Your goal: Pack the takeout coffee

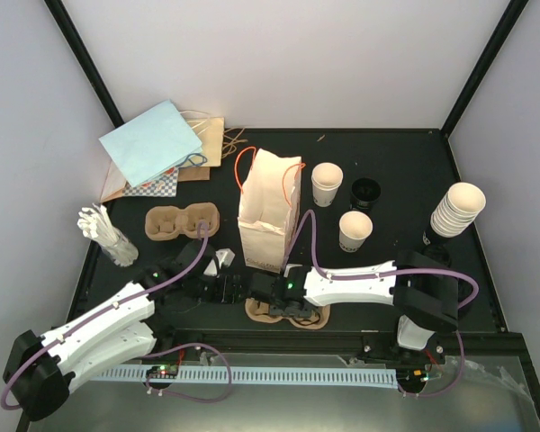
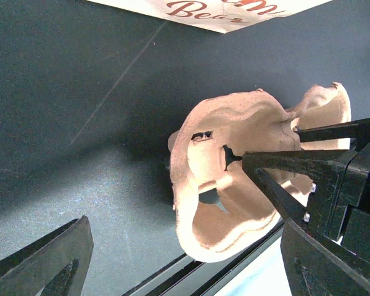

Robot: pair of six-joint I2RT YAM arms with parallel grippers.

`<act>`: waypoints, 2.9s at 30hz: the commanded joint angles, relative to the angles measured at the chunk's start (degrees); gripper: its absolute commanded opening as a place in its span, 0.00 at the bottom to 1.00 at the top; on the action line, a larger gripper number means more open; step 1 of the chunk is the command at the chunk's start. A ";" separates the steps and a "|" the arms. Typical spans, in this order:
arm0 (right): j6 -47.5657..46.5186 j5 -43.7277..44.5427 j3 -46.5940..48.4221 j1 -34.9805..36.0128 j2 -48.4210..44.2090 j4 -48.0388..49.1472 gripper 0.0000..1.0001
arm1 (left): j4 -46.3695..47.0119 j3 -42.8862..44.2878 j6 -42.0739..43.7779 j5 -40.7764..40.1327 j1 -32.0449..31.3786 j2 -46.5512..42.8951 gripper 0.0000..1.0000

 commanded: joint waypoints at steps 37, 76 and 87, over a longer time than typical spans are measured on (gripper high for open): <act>-13.65 3.82 0.22 -0.49 -16.99 -5.67 0.70 | -11.90 12.43 4.86 -6.47 4.39 -3.24 0.86; -0.60 -0.24 0.11 -0.38 -2.46 -1.25 0.47 | -10.73 9.05 5.20 -3.21 4.68 -3.22 0.86; -4.76 1.32 1.33 0.94 -8.04 -4.82 0.45 | -11.16 9.64 5.23 -3.37 4.79 -3.22 0.86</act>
